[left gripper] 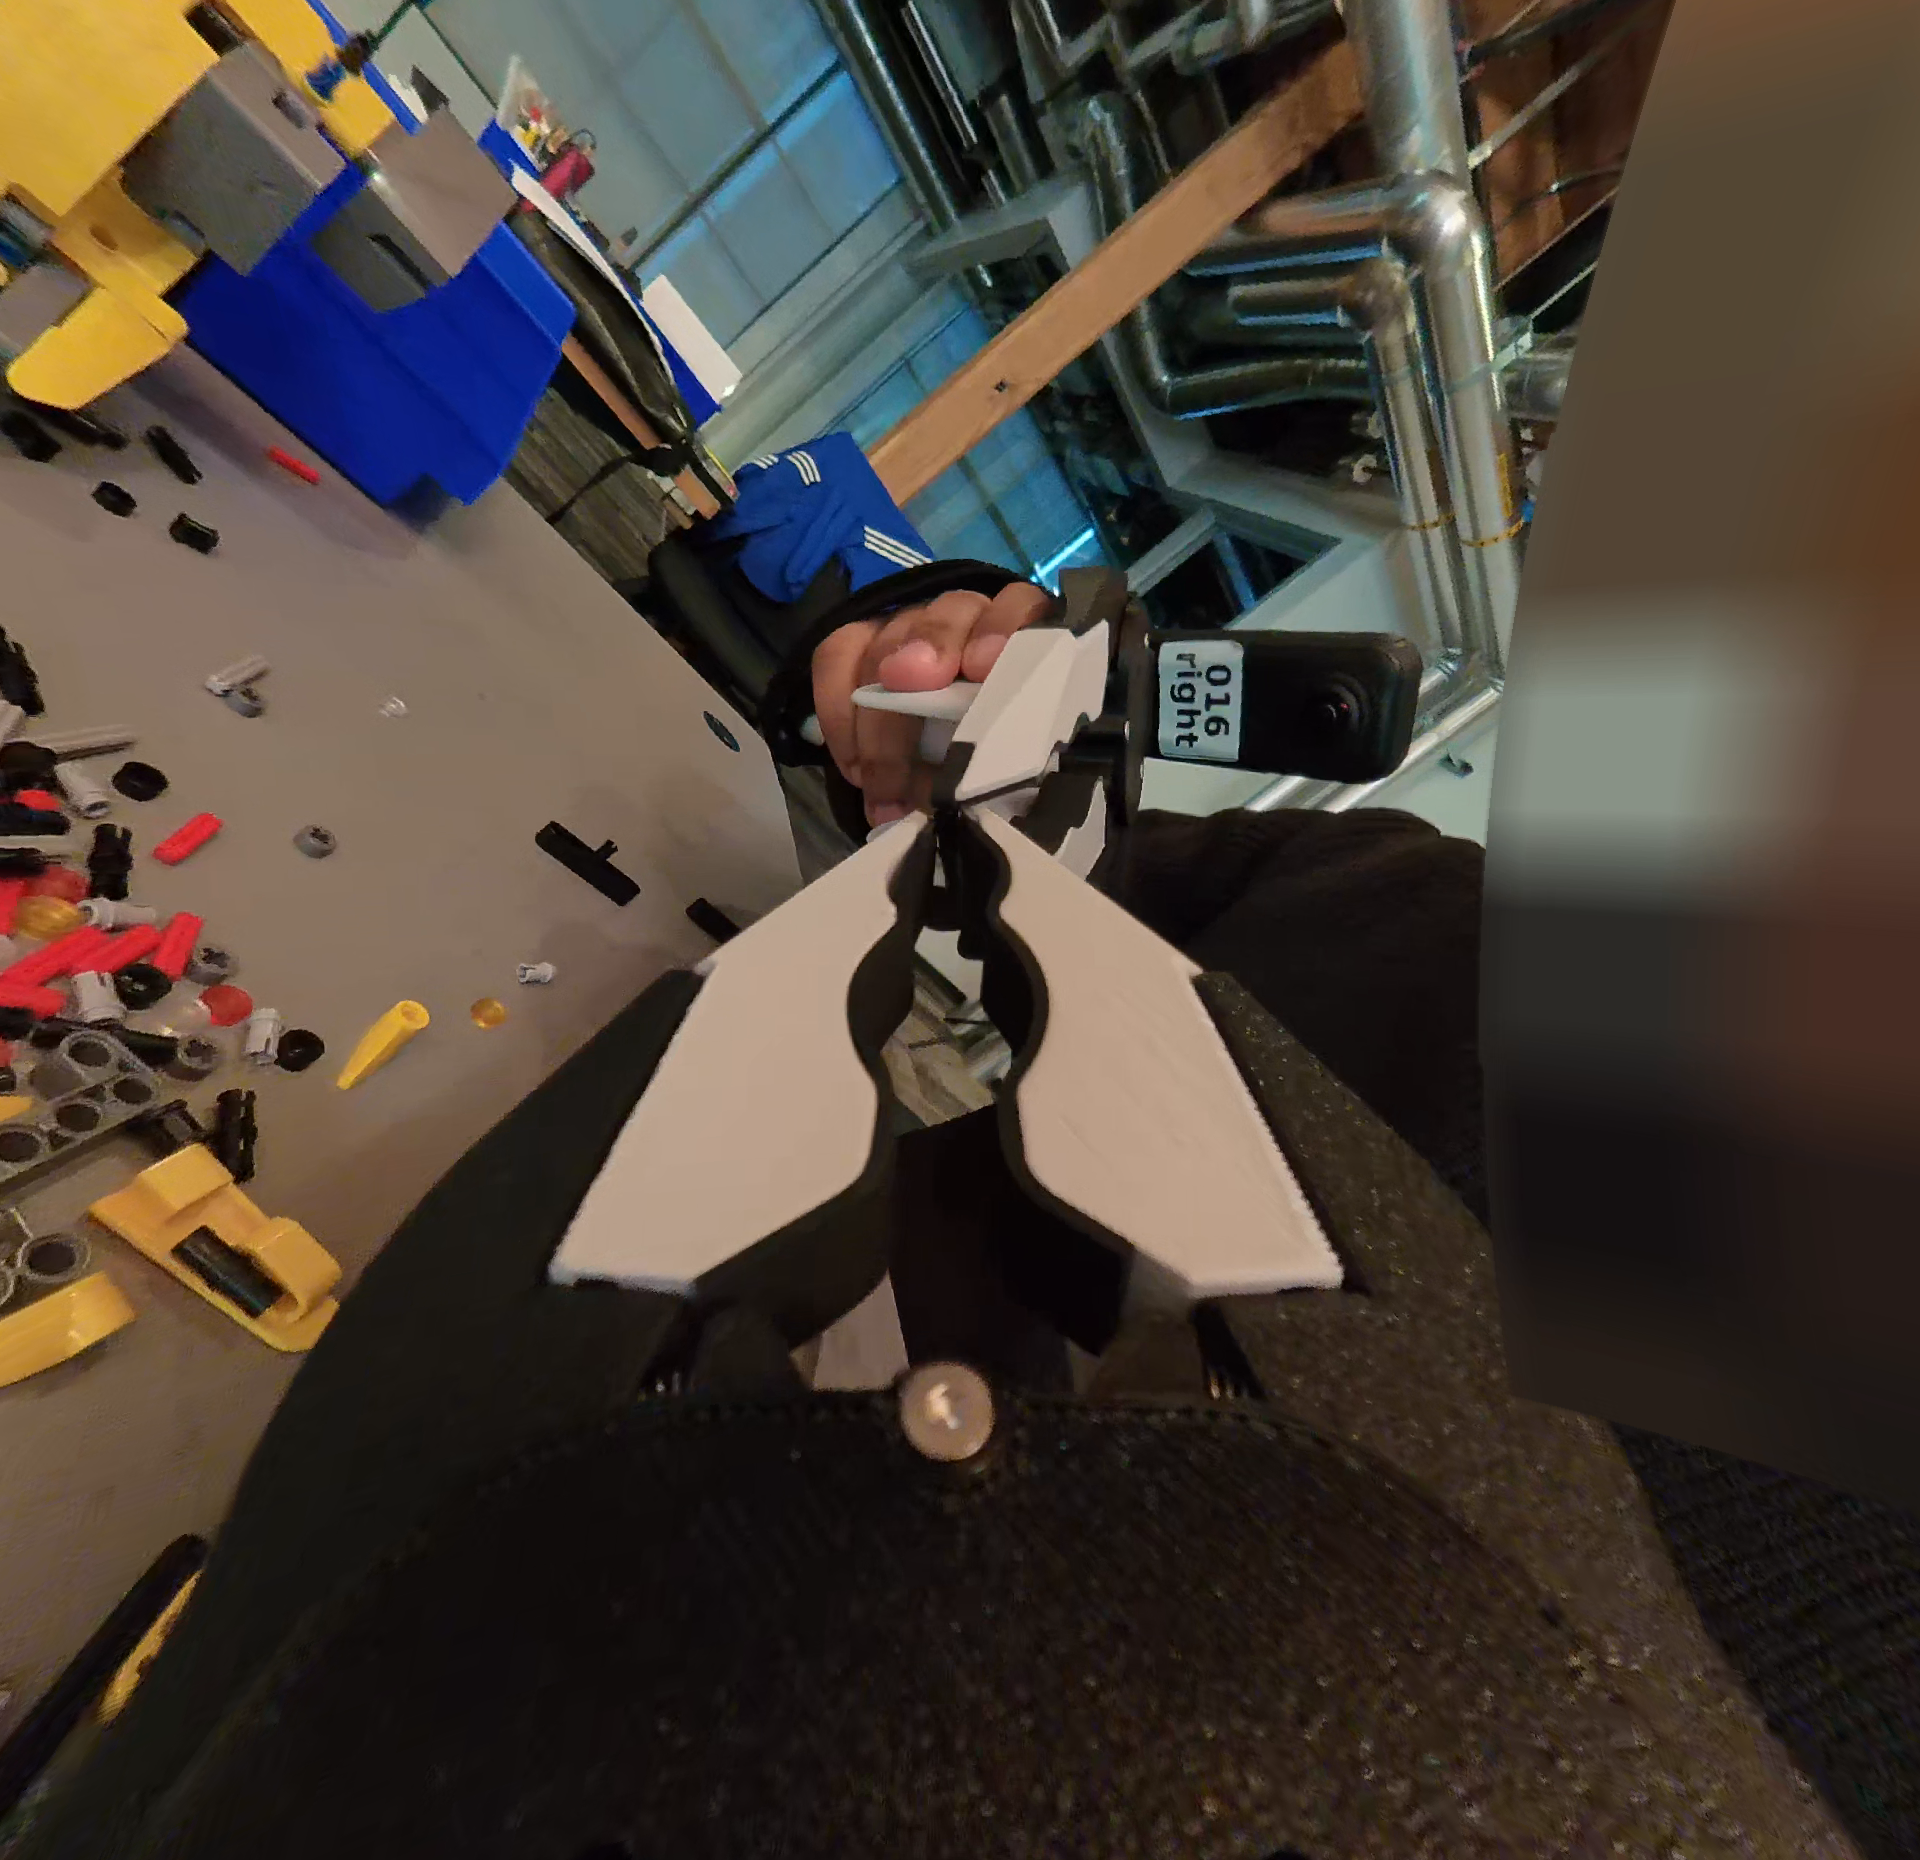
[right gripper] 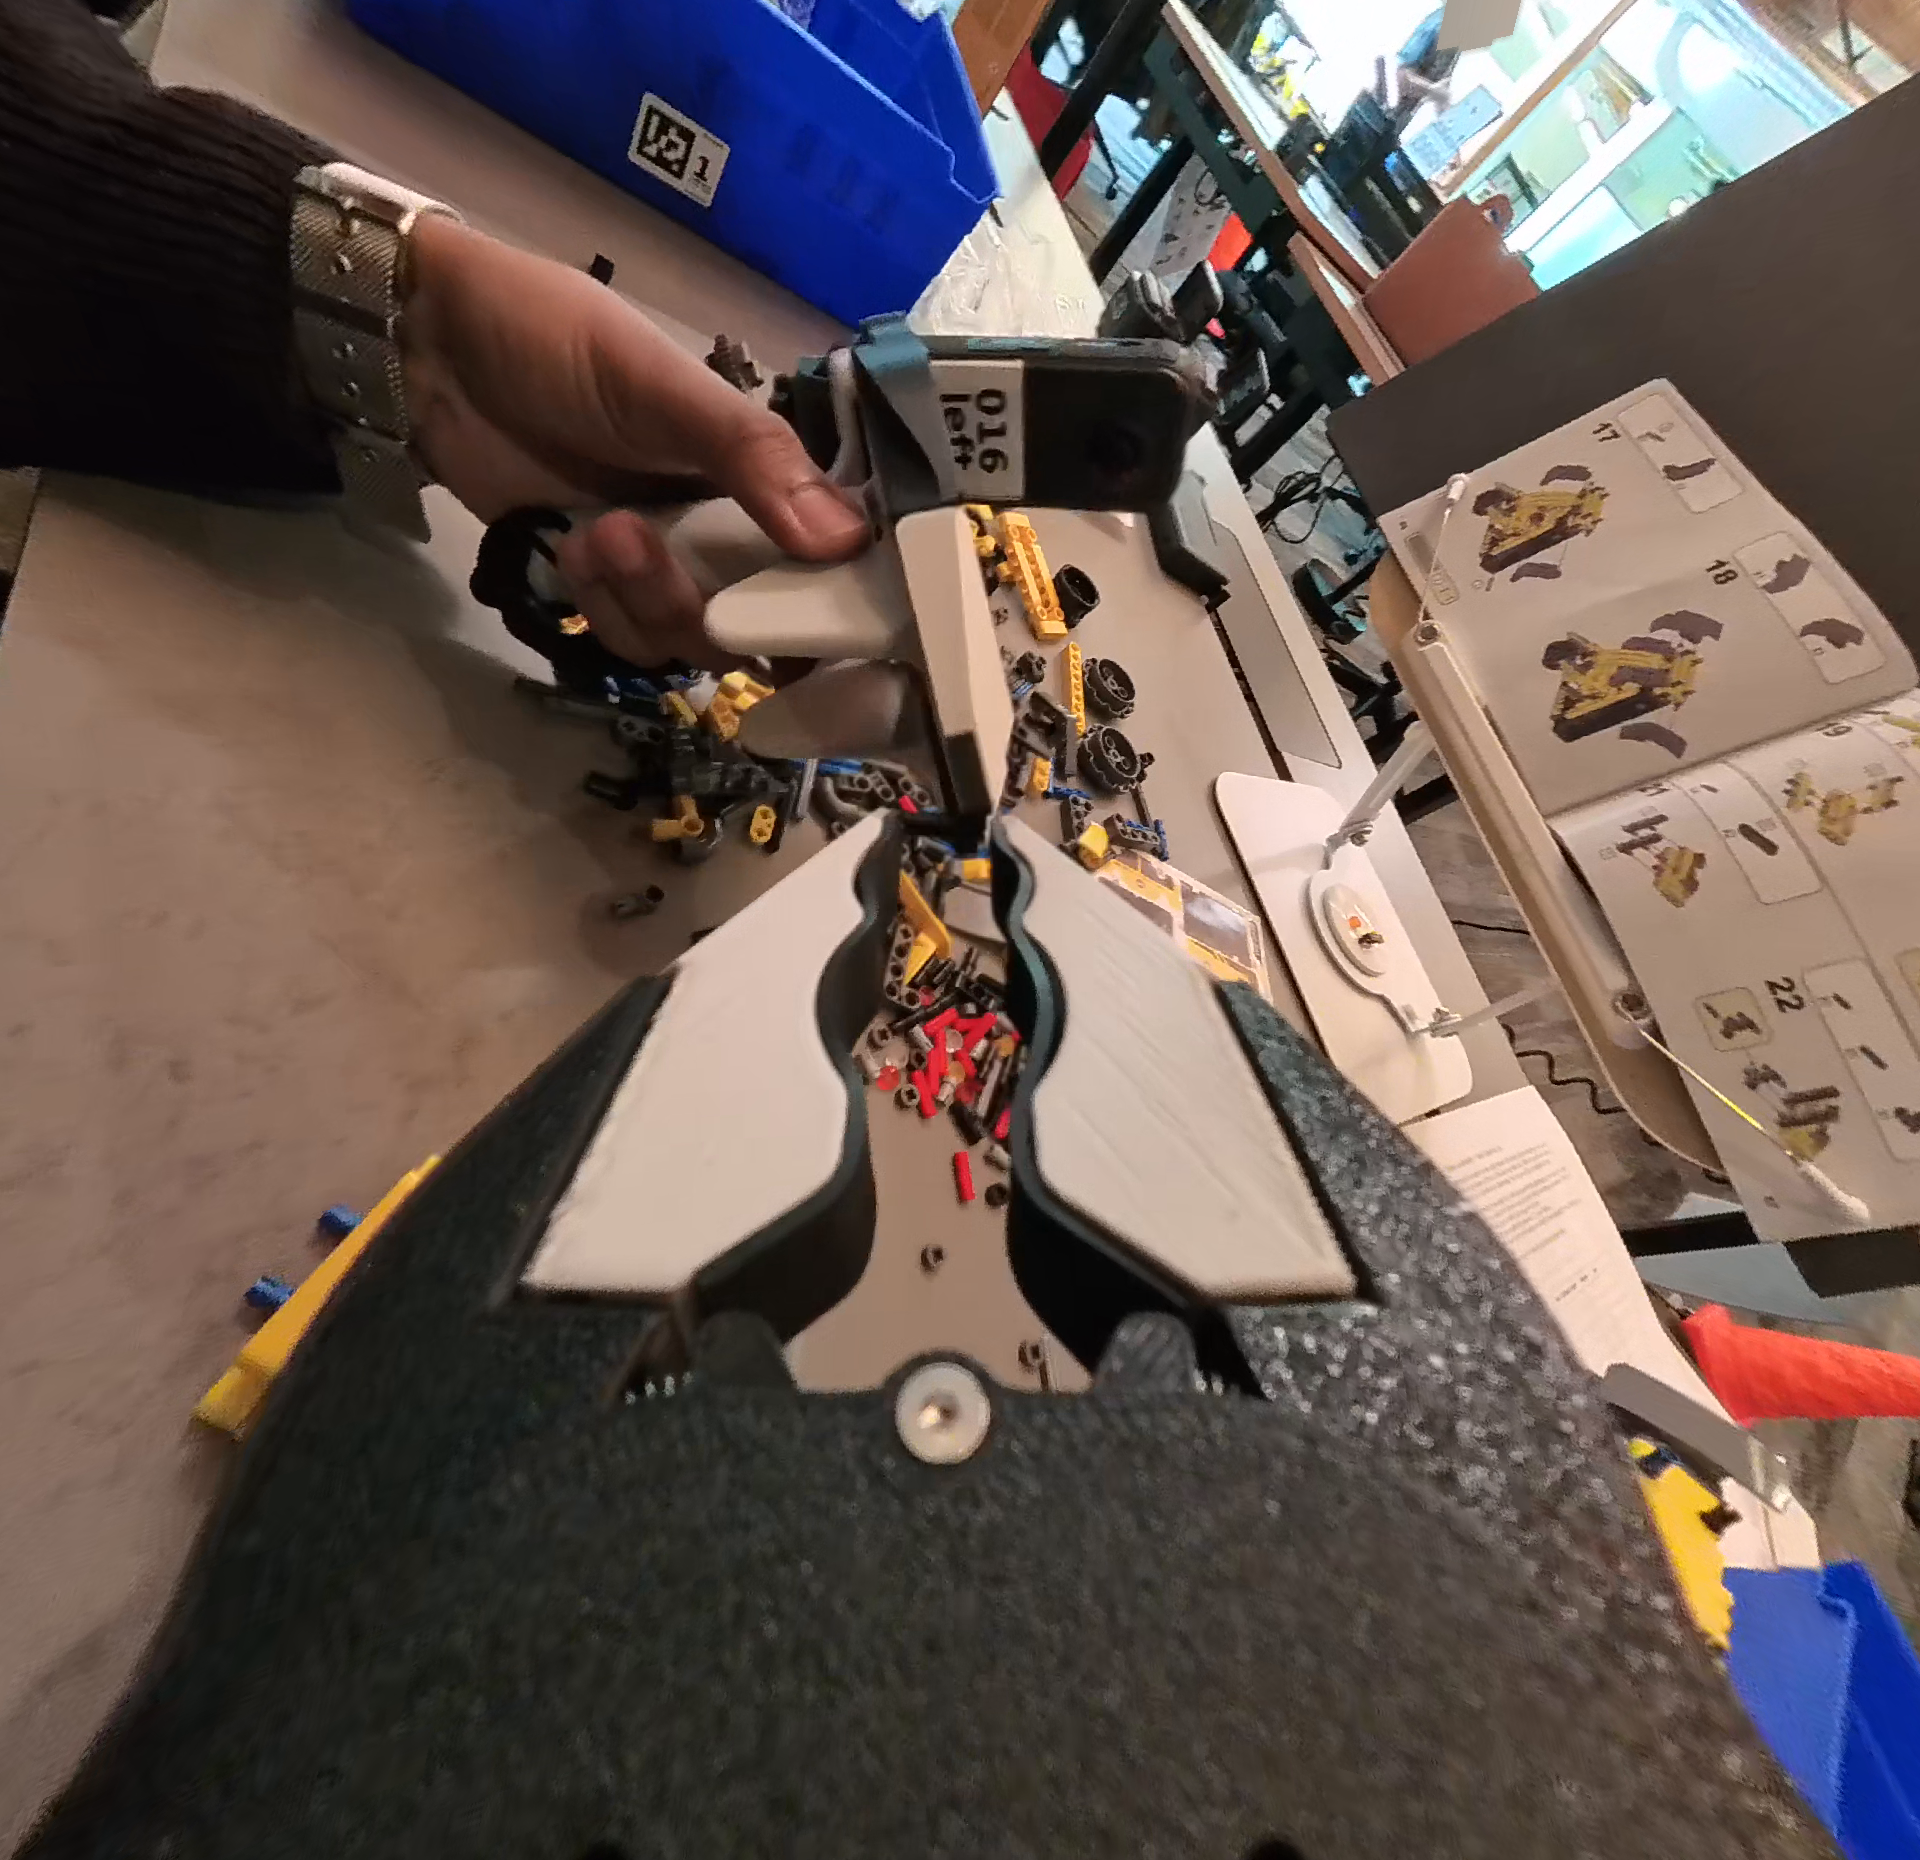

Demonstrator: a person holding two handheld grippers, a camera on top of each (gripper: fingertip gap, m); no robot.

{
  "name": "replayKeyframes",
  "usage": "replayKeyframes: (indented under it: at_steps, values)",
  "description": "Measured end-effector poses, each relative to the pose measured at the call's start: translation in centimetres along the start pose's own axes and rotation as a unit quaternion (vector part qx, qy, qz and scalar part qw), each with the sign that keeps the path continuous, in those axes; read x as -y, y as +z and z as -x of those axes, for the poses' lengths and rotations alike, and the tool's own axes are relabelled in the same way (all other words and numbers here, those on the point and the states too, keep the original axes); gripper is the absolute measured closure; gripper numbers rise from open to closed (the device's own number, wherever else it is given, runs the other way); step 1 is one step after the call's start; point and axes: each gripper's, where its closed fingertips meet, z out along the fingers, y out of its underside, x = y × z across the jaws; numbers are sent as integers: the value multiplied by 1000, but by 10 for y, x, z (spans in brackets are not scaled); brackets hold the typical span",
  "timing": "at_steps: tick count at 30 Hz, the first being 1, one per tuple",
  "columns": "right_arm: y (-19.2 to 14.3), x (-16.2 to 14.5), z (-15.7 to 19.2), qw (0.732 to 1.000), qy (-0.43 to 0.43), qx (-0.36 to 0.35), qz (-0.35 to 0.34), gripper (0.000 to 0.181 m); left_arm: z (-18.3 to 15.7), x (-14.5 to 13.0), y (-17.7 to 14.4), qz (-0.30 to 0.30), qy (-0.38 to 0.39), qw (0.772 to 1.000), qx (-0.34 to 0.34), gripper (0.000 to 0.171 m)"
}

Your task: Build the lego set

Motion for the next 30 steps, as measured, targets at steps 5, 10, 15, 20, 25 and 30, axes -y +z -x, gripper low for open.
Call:
replayKeyframes:
  at_steps: [5,10,15,20,25,30]
  values:
    - [1,1,-12,999,17,-39,-8,157,1,8,-5,-26,-2,1000,3,171]
    - [1,3,-19,995,25,-92,-18,149,-2,21,-13,-75,-11,997,-14,171]
    - [-4,16,-35,973,-28,-223,-48,152,-8,28,-13,-107,-17,993,-44,170]
    - [5,20,-28,972,-44,-228,-48,154,-10,29,-14,-113,-21,992,-51,170]
    - [8,20,-31,974,-17,-223,-48,156,-11,30,-14,-118,-20,991,-55,170]
    - [5,20,-32,973,-16,-223,-55,171,-12,33,-18,-126,-20,990,-58,170]
